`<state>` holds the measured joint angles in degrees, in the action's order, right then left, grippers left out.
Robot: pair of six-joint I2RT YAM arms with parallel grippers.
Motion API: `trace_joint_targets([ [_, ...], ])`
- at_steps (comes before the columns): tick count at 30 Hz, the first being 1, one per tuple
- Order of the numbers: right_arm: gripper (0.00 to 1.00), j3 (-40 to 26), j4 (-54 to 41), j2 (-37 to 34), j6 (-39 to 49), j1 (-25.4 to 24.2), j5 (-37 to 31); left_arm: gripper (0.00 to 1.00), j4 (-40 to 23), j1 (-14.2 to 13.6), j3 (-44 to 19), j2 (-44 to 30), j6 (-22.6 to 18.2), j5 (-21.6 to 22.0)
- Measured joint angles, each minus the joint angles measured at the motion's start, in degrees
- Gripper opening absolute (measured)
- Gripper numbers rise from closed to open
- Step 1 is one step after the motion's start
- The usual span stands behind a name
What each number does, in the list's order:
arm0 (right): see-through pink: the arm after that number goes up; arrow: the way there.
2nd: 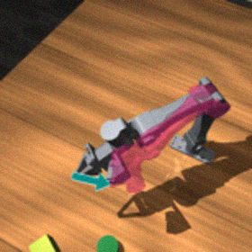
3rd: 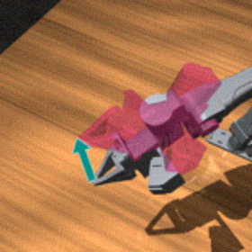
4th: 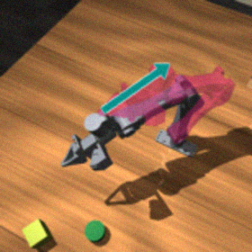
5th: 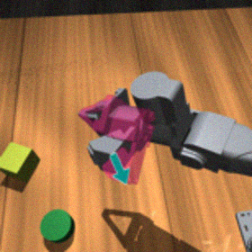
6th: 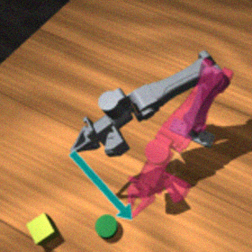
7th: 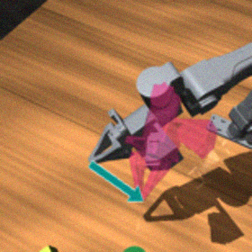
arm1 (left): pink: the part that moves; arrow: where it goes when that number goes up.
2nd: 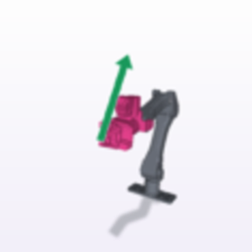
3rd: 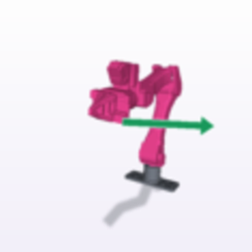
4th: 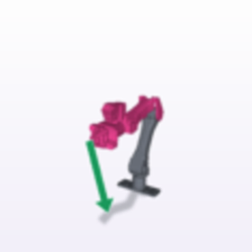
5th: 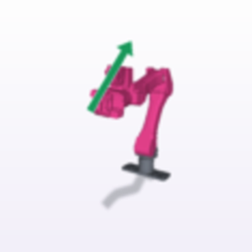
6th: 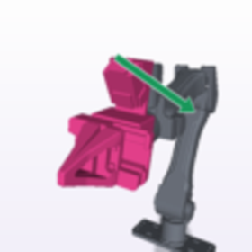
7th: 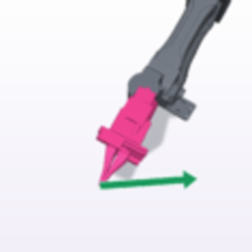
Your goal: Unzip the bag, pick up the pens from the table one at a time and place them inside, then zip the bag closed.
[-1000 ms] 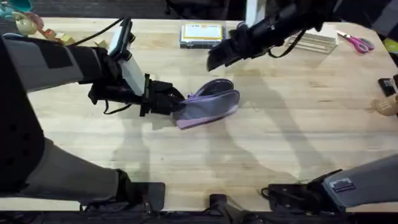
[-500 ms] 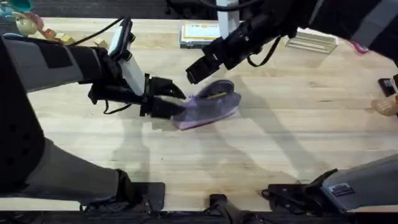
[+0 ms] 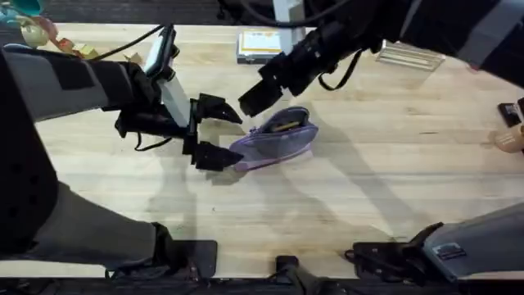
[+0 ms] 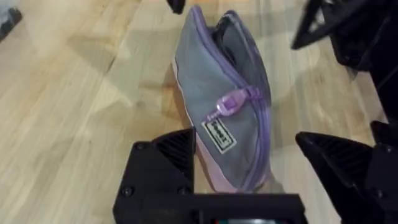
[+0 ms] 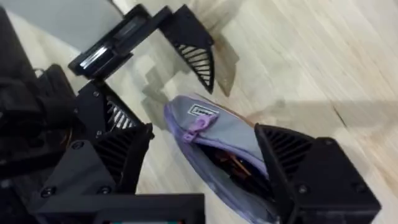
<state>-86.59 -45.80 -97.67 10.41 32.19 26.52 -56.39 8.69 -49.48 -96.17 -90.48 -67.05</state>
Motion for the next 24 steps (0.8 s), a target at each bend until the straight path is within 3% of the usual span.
trace_joint_targets([
  [3,0.997,0.0,0.0,0.0,0.9,1.1,0.0,0.992,-2.7,1.7,-0.5,0.0,0.0,0.8],
  [12,0.998,0.0,-0.7,0.0,1.4,2.0,-0.2,0.994,-14.6,10.6,-9.2,0.0,-0.5,4.4],
  [13,0.998,0.0,-0.9,0.0,1.4,2.1,-0.2,0.993,-19.0,11.8,-12.1,0.0,-3.5,8.9],
  [18,0.998,0.0,-1.0,-0.7,1.2,2.8,-0.3,0.993,-20.2,11.8,-12.8,0.0,-7.1,12.3],
  [24,0.998,0.0,-1.0,-2.9,1.2,4.5,-1.2,0.994,-20.3,11.8,-12.8,0.0,-11.5,13.5],
])
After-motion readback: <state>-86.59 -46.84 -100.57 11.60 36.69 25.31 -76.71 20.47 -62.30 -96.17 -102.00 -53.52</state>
